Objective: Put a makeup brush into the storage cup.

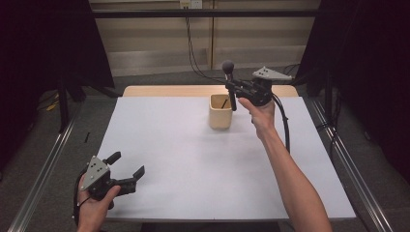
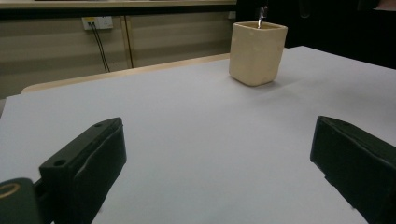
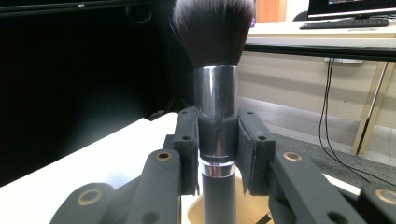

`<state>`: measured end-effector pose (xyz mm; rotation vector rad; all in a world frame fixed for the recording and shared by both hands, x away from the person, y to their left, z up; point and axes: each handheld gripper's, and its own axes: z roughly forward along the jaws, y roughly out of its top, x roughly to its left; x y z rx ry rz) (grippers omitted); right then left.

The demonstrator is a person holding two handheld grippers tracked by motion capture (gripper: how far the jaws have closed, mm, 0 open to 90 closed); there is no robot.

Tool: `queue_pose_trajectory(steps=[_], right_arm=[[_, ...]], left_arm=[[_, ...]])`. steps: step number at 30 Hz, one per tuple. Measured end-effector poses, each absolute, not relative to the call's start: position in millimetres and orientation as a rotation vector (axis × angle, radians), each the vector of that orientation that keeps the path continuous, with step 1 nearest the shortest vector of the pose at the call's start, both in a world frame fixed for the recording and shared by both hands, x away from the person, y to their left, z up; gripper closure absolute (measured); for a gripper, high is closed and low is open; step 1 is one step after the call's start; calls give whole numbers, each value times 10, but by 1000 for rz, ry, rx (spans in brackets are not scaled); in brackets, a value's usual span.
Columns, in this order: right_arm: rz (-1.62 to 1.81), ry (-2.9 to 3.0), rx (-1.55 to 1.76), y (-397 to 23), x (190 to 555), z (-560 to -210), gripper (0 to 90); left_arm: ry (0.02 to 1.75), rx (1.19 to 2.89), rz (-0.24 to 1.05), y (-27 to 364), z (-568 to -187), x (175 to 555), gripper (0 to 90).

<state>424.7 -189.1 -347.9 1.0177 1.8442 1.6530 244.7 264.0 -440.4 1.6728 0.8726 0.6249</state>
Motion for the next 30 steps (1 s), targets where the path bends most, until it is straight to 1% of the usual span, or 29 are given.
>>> queue_pose_trajectory(steps=[14, 30], right_arm=[[1612, 1840, 1006, -1730, 4462, -3455, 721], [1593, 1832, 1022, -1701, 4593, -3600, 721]], left_arm=[[870, 1675, 618, 2632, -4403, 2447, 35], [866, 1676, 617, 2629, -4407, 2441, 35]])
